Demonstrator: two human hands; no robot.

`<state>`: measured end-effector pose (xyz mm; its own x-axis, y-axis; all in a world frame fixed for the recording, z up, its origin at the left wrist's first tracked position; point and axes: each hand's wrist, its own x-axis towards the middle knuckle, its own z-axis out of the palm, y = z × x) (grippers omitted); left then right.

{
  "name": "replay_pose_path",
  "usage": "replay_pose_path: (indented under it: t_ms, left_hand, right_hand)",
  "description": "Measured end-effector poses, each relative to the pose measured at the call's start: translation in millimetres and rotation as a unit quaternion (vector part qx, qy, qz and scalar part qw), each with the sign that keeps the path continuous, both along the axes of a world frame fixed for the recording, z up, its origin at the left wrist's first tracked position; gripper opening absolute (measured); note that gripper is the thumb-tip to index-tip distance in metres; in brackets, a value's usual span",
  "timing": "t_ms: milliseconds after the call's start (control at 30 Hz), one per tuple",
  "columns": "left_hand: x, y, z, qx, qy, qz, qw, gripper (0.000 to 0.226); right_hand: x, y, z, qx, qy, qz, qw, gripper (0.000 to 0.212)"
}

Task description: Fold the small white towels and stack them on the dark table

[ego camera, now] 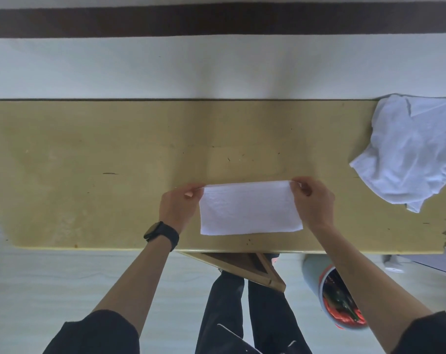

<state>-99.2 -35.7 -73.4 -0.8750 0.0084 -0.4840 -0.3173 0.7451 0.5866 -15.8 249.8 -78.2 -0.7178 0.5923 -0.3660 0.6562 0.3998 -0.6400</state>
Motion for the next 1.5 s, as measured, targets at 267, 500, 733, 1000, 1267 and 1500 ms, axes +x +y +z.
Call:
replay_pose_path:
  t_ms: [267, 500, 733, 1000, 1267, 1500]
  left_hand:
    - [-13.0, 4.6, -1.4, -0.058, -0.012, -0.058, 0.997, 0.016]
    - [-14.1, 13.1, 3.3, -0.136, 0.003, -0.135, 0.982, 0.018]
    - [-8.3, 32.3, -12.7, -0.116, 0.148, -0.276, 0.943, 0.024]
    - [-10.4, 44.6, -20.0, -0.106, 0.189, -0.275, 0.937, 0.014]
    - [-13.3, 47.9, -24.8, -0.152, 0.228, -0.311, 0.91, 0.009]
    - [-7.9, 46.1, -28.5, -0.167, 0.276, -0.327, 0.888, 0.001]
  right_hand:
    - [-8.0, -1.6, 0.9, 0.004, -0.004, -0.008, 1.0, 0.014]
    - [-1.7, -3.4, -7.8, 0.084, -0.012, 0.057, 0.995, 0.016]
    - [-10.8, -30.5, -17.0, 0.223, 0.05, 0.239, 0.944, 0.014]
    - [-19.3, -38.3, -23.7, 0.204, 0.027, 0.257, 0.944, 0.006]
    - [-25.2, -41.9, -25.9, 0.255, 0.025, 0.267, 0.929, 0.013]
    - [-14.9, -49.0, -18.3, 0.269, 0.058, 0.21, 0.938, 0.014]
